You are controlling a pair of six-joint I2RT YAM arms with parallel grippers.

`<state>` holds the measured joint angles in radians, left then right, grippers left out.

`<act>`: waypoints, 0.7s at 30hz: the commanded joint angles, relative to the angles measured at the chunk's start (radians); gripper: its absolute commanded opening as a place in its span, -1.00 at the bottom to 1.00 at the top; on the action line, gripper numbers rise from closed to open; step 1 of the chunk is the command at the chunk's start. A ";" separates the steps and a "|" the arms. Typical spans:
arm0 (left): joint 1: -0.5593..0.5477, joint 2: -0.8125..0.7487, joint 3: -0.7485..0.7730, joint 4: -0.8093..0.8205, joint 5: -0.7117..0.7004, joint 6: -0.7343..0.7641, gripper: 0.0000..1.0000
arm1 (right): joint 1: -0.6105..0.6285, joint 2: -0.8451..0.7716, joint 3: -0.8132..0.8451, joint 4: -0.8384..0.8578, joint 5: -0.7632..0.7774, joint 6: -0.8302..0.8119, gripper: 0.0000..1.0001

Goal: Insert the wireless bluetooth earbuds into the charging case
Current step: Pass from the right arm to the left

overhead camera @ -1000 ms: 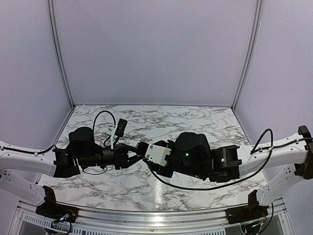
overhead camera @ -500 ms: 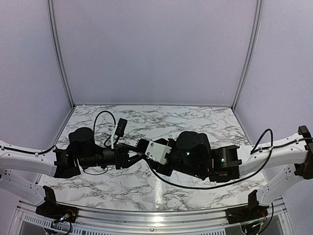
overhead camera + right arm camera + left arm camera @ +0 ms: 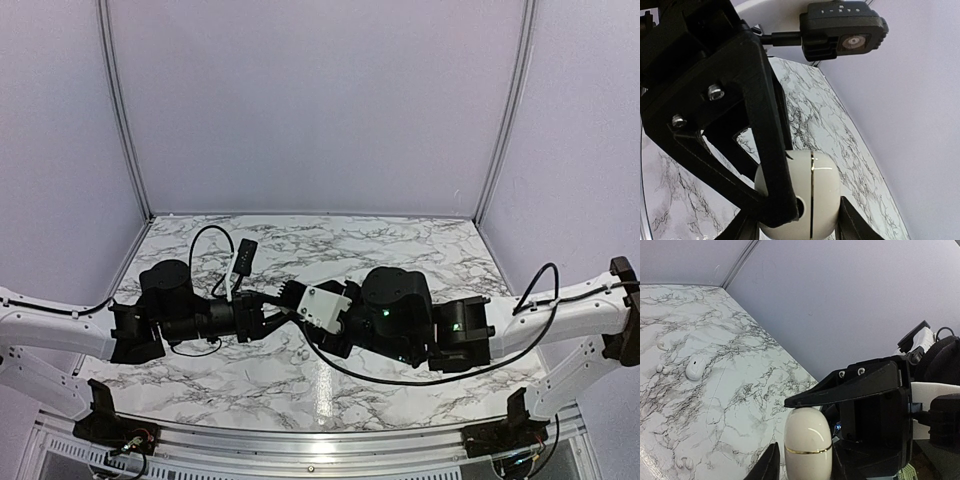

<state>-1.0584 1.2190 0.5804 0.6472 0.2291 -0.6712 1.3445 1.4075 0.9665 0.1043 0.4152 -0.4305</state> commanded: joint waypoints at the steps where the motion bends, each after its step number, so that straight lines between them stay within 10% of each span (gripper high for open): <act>1: -0.005 0.003 -0.003 0.036 -0.031 -0.012 -0.29 | 0.020 -0.005 0.052 0.027 0.045 0.003 -0.41; 15: -0.005 -0.009 -0.024 0.037 -0.032 0.043 -0.80 | 0.024 -0.018 0.045 0.024 0.041 0.004 -0.30; 21: -0.005 -0.065 -0.052 0.037 -0.018 0.116 -0.91 | 0.024 -0.067 0.014 0.014 -0.093 0.027 0.52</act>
<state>-1.0622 1.2018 0.5571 0.6704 0.2089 -0.6277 1.3602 1.4021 0.9680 0.1040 0.4202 -0.4294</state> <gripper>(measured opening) 0.235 0.695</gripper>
